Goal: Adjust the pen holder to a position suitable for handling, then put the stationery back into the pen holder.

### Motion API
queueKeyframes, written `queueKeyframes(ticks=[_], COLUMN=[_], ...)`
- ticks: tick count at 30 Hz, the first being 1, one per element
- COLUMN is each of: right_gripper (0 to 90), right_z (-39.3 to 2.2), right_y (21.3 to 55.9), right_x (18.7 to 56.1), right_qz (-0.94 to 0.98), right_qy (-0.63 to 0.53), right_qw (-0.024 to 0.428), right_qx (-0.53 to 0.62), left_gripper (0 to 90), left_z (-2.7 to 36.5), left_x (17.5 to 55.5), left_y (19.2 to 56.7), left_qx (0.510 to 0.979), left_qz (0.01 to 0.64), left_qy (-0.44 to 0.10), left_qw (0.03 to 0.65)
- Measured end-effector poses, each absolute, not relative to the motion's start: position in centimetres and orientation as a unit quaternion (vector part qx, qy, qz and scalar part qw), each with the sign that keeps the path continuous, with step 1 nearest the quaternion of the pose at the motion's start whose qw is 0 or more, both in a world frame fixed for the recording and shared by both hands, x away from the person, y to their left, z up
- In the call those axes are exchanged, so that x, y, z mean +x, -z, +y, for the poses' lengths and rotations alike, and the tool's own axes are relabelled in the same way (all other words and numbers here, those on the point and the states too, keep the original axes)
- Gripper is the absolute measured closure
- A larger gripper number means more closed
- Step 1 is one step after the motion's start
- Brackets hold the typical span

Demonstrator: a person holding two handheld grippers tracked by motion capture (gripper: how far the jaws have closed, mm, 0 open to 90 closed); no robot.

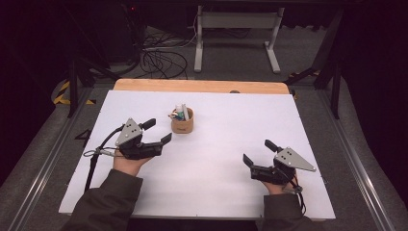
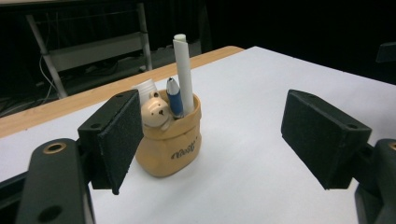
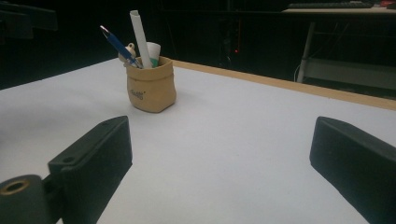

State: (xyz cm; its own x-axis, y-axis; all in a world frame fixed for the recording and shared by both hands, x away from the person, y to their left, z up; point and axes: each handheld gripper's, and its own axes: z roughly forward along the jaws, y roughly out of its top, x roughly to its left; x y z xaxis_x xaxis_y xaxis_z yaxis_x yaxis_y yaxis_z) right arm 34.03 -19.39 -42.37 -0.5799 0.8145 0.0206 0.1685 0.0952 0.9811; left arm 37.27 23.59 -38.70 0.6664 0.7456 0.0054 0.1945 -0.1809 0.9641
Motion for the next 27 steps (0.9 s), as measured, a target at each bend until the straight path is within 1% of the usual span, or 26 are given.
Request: queueKeyframes(ticks=[19, 27], right_gripper=[6.5, 6.5], right_z=[-19.6, -19.8], right_y=[42.4, 42.3], right_x=[33.8, 33.7], right_qz=[0.681, 0.679], right_qy=[-0.57, -0.574], right_qw=[0.29, 0.291], right_qx=[0.358, 0.352], left_gripper=[20.2, 19.7], left_z=[25.6, 26.2], left_x=[35.5, 34.9], left_y=[39.6, 39.9], left_qx=[0.728, 0.737], left_qz=[0.317, 0.309], left_qy=[-0.249, -0.251], left_qw=[0.554, 0.547])
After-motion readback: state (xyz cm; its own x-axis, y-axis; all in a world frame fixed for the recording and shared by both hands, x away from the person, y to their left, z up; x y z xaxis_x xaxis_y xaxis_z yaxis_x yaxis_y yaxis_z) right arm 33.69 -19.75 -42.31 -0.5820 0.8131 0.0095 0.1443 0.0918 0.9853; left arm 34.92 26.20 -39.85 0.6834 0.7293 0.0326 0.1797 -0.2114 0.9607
